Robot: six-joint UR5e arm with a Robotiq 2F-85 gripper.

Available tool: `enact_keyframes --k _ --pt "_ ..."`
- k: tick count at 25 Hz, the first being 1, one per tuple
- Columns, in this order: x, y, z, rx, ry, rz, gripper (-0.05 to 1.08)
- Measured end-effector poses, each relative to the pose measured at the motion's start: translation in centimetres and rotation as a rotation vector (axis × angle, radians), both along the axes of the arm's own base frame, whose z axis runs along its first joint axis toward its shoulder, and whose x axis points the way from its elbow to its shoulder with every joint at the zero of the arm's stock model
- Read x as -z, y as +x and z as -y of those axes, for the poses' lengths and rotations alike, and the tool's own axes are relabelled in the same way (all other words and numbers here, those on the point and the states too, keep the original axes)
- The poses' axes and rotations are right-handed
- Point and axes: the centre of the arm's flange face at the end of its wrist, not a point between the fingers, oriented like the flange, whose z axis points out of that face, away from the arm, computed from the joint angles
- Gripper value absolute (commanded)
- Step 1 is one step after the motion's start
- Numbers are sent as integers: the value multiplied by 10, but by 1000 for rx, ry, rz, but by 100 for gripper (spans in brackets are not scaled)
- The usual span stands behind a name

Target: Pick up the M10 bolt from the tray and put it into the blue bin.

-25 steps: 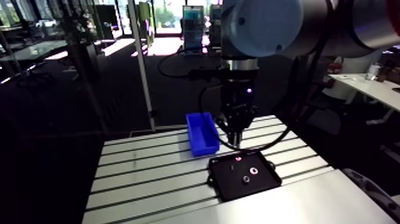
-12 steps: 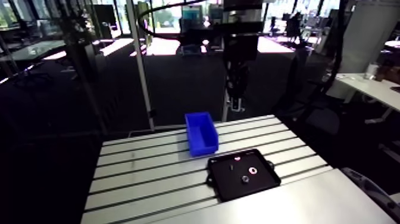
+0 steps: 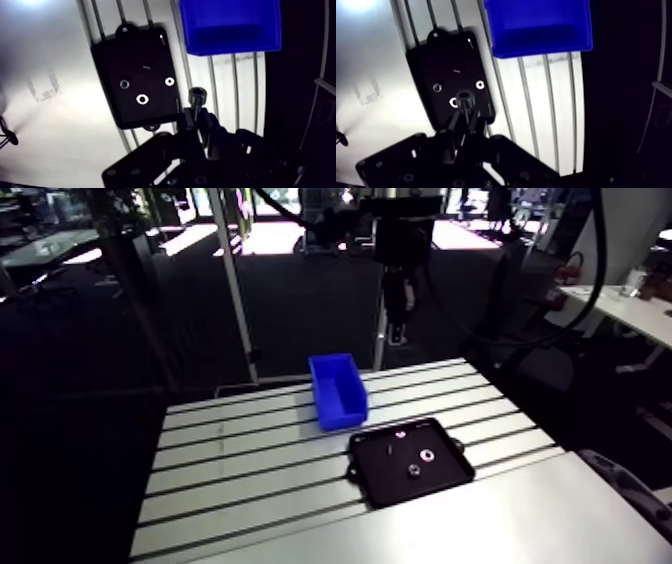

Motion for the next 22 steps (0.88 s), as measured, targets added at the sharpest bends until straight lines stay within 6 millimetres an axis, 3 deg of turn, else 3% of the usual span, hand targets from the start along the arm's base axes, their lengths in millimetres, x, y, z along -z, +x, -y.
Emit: enact_keyframes --k 9,22 --pt "25 -33 11 -153 -22 -23 102" --pt "64 -69 31 -157 -21 -49 102"
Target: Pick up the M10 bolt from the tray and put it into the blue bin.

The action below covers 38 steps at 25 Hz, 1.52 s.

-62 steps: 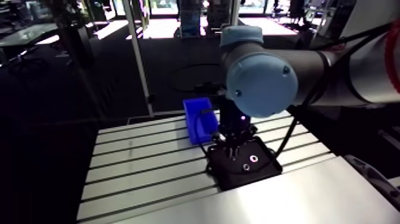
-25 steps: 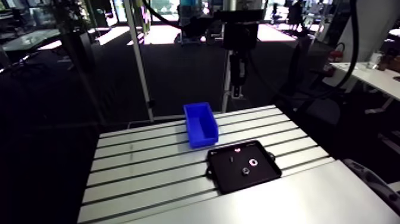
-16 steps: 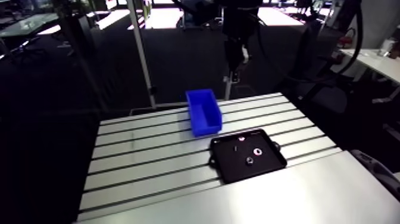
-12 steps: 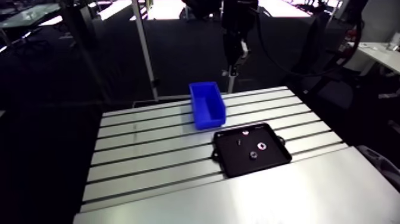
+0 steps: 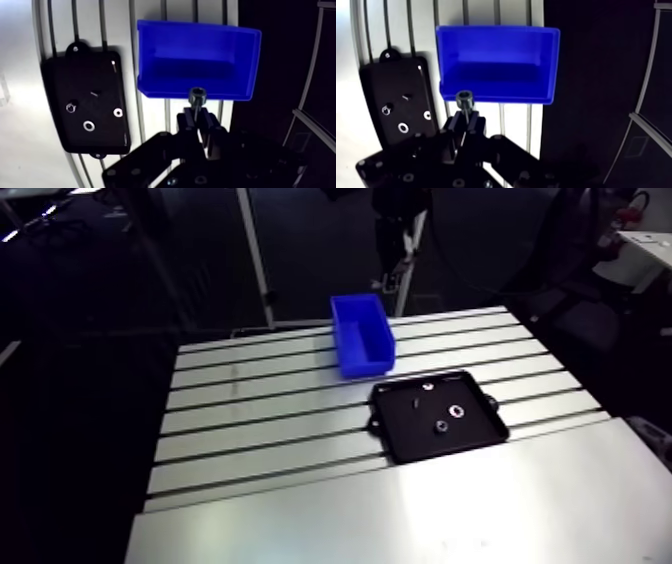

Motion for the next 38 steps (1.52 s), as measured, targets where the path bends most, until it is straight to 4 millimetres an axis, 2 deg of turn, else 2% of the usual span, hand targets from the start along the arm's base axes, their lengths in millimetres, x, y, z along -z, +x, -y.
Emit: enact_keyframes --k 10,27,38 --pt "21 -21 28 24 7 8 102" --pt "68 -33 37 43 28 30 101" --pt "95 -37 35 49 49 53 101"
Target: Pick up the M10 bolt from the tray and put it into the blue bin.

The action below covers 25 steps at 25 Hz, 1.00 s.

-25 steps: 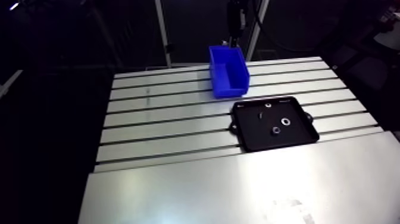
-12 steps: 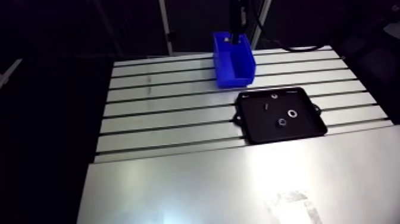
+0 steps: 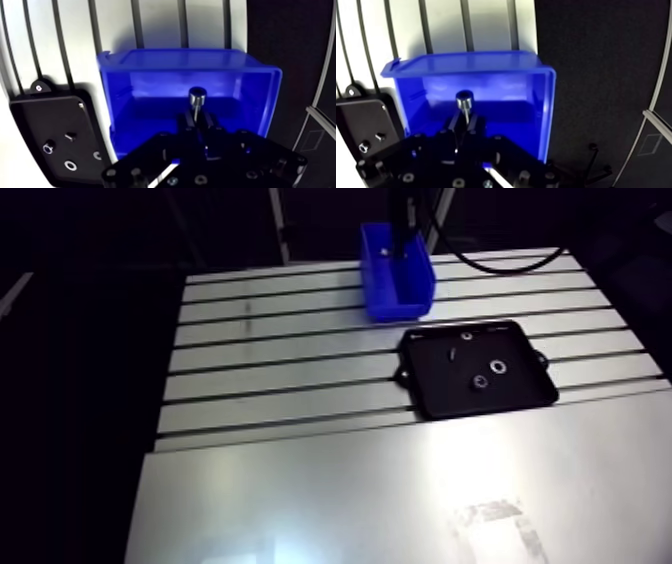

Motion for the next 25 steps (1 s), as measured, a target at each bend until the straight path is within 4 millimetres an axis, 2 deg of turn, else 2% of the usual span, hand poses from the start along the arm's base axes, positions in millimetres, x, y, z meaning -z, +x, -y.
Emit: enact_keyframes --k 25 --pt "41 5 -6 9 43 28 98"
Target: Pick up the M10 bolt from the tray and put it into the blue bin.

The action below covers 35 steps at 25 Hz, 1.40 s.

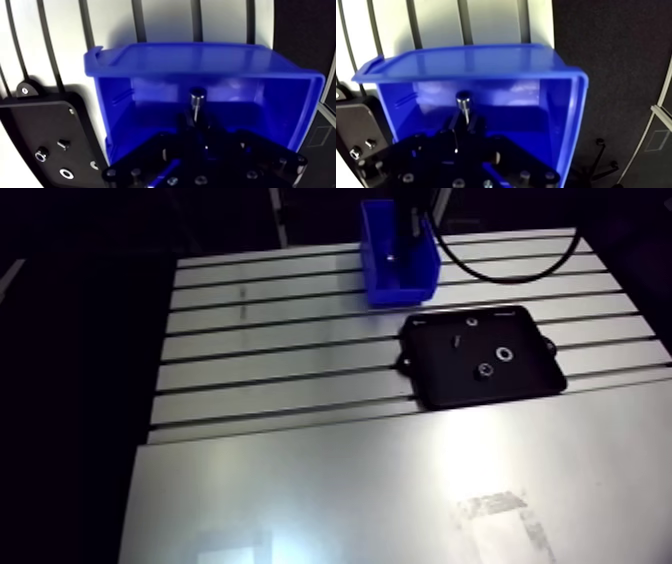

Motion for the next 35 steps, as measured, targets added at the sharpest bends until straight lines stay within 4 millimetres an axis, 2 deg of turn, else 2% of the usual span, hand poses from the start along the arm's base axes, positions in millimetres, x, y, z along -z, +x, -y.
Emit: enact_keyframes --k 2,3,4,5,6,14,17,20,27,35 --pt "2 1 0 0 1 0 94" --pt "2 1 0 0 1 -1 83" --pt "3 1 0 0 2 -1 65" --pt "3 2 0 -1 2 -1 24" --pt "4 2 1 -1 2 -1 1" --pt "7 4 4 3 2 -2 1" --pt "0 4 5 4 1 -6 1" --pt "-21 5 6 9 -2 -8 1" --pt "-83 7 9 22 -12 -38 1" --pt "-156 13 18 229 -6 -73 1"
